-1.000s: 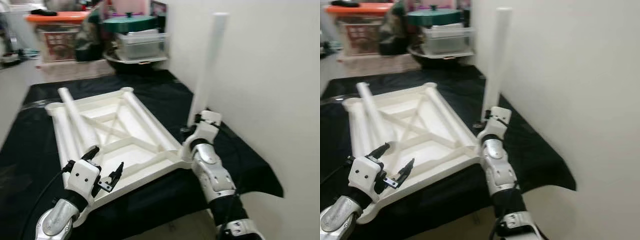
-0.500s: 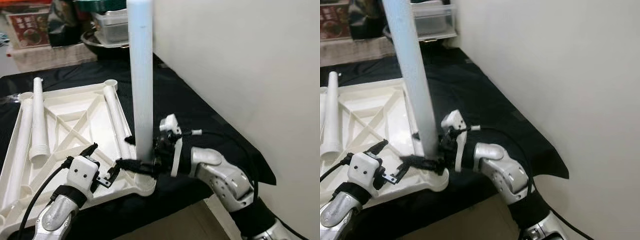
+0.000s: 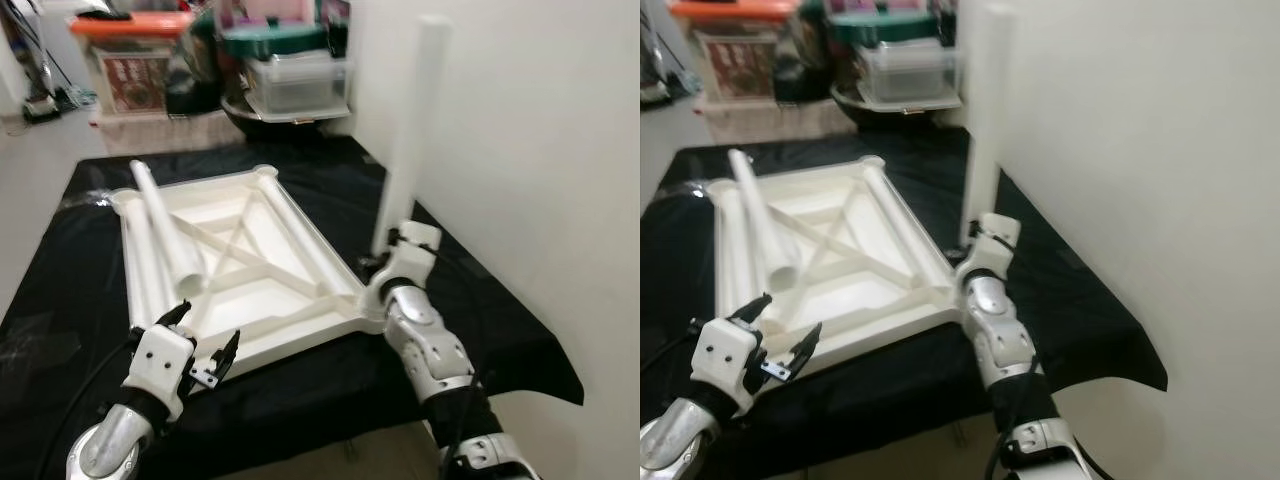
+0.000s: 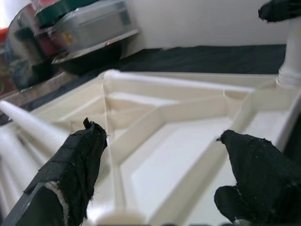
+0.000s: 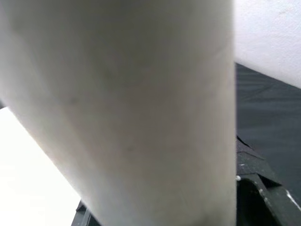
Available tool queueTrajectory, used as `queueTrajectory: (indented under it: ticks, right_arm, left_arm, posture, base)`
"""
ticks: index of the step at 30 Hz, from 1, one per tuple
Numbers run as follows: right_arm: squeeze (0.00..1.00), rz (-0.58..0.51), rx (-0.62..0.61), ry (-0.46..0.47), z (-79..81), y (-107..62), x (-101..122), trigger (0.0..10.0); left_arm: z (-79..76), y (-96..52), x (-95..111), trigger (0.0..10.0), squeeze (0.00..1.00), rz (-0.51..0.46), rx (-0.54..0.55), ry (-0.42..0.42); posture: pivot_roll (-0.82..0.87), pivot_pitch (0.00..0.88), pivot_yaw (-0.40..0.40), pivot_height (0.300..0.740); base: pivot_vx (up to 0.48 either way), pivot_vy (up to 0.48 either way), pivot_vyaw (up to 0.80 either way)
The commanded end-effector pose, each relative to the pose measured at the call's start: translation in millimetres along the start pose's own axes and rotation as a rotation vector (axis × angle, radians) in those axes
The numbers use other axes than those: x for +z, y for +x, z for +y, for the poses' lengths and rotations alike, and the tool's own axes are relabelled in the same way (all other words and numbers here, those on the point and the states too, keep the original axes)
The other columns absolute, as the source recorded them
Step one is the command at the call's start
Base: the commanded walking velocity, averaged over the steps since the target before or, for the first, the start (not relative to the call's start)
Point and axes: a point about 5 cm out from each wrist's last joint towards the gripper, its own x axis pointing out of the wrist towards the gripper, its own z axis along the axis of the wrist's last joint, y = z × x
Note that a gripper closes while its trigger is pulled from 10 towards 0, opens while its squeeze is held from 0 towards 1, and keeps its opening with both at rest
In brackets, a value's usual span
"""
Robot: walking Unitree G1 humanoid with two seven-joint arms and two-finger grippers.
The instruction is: Building children table
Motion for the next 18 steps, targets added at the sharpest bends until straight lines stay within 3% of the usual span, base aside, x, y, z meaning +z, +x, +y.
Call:
queueTrajectory:
  ticks: [1, 3, 4, 5, 6, 7, 8, 9, 11, 12, 13, 14, 15, 16, 18]
  right_arm:
    - [0.0, 0.063, 0.245, 0.099, 32.5, -9.8, -14, 10.0]
    - [0.0, -0.034, 0.438, 0.15, 49.3, -17.8, 0, 10.0]
    - [0.0, -0.034, 0.438, 0.15, 49.3, -17.8, 0, 10.0]
    - [1.0, -0.068, 0.519, 0.173, 54.1, -20.8, 7, 10.0]
    - [1.0, -0.068, 0.519, 0.173, 54.1, -20.8, 7, 10.0]
    - [1.0, -0.075, 0.654, 0.172, 61.4, -25.8, 14, 10.0]
    - [1.0, -0.075, 0.654, 0.172, 61.4, -25.8, 14, 10.0]
    - [0.45, -0.081, 0.805, 0.15, 67.5, -31.9, 21, 10.0]
    - [0.45, -0.081, 0.805, 0.15, 67.5, -31.9, 21, 10.0]
    - [0.0, -0.063, 1.005, 0.117, 71.2, -43.3, 26, 10.0]
    - [0.0, -0.063, 1.005, 0.117, 71.2, -43.3, 26, 10.0]
    - [0.0, -0.037, 1.196, 0.052, 70.7, -56.7, 28, 10.0]
    - [0.0, -0.037, 1.196, 0.052, 70.7, -56.7, 28, 10.0]
    - [0.0, -0.001, 1.313, 0.0, 68.8, -66.7, 26, 10.0]
    - [0.0, 0.045, 1.386, -0.051, 66.3, -73.8, 18, 10.0]
  left_arm:
    - [-5.6, 4.4, -1, 10.0, 0.0, -0.005, -0.024, -0.008]
    - [-5.7, 5.0, -2, 10.0, 0.0, -0.005, -0.03, -0.007]
    - [-5.7, 5.0, -2, 10.0, 0.0, -0.005, -0.03, -0.007]
    - [-4.5, 5.5, -2, 10.0, 0.0, -0.006, -0.03, -0.006]
    - [-4.5, 5.5, -2, 10.0, 0.0, -0.006, -0.03, -0.006]
    - [-2.5, 6.1, -1, 10.0, 0.0, -0.009, -0.028, -0.004]
    - [-2.5, 6.1, -1, 10.0, 0.0, -0.009, -0.028, -0.004]
    - [-0.8, 6.6, -1, 10.0, 0.0, -0.01, -0.025, -0.003]
    - [-0.8, 6.6, -1, 10.0, 0.0, -0.01, -0.025, -0.003]
    - [0.4, 6.9, -1, 10.0, 0.0, -0.011, -0.022, -0.002]
    - [0.4, 6.9, -1, 10.0, 0.0, -0.011, -0.022, -0.002]
    - [0.7, 6.4, -1, 10.0, 0.0, -0.011, -0.02, -0.002]
    - [0.7, 6.4, -1, 10.0, 0.0, -0.011, -0.02, -0.002]
    - [0.7, 6.1, -1, 10.0, 0.0, -0.011, -0.018, -0.001]
    - [0.4, 5.9, -1, 10.0, 0.0, -0.011, -0.015, 0.0]
  posture:
    - [0.09, 0.0, -0.026, 0.74]
    - [0.09, 0.0, -0.024, 0.74]
    - [0.09, 0.0, -0.024, 0.74]
    - [0.09, 0.0, -0.025, 0.74]
    - [0.09, 0.0, -0.025, 0.74]
    - [0.09, 0.0, -0.028, 0.74]
    - [0.09, 0.0, -0.028, 0.74]
    - [0.09, 0.0, -0.029, 0.74]
    - [0.09, 0.0, -0.029, 0.74]
    - [0.09, 0.0, -0.032, 0.74]
    - [0.09, 0.0, -0.032, 0.74]
    - [0.09, 0.0, -0.037, 0.74]
    - [0.09, 0.0, -0.037, 0.74]
    - [0.1, 0.0, -0.041, 0.74]
    - [0.1, 0.0, -0.046, 0.74]
  base:
    - [0.0, 0.0, 0.0]
    - [0.0, 0.0, 0.0]
    - [0.0, 0.0, 0.0]
    - [0.0, 0.0, 0.0]
    - [0.0, 0.0, 0.0]
    - [0.0, 0.0, 0.0]
    - [0.0, 0.0, 0.0]
    - [0.0, 0.0, 0.0]
    - [0.0, 0.0, 0.0]
    - [0.0, 0.0, 0.0]
    - [0.0, 0.0, 0.0]
    - [0.0, 0.0, 0.0]
    - [0.0, 0.0, 0.0]
    - [0.0, 0.0, 0.0]
    - [0.0, 0.0, 0.0]
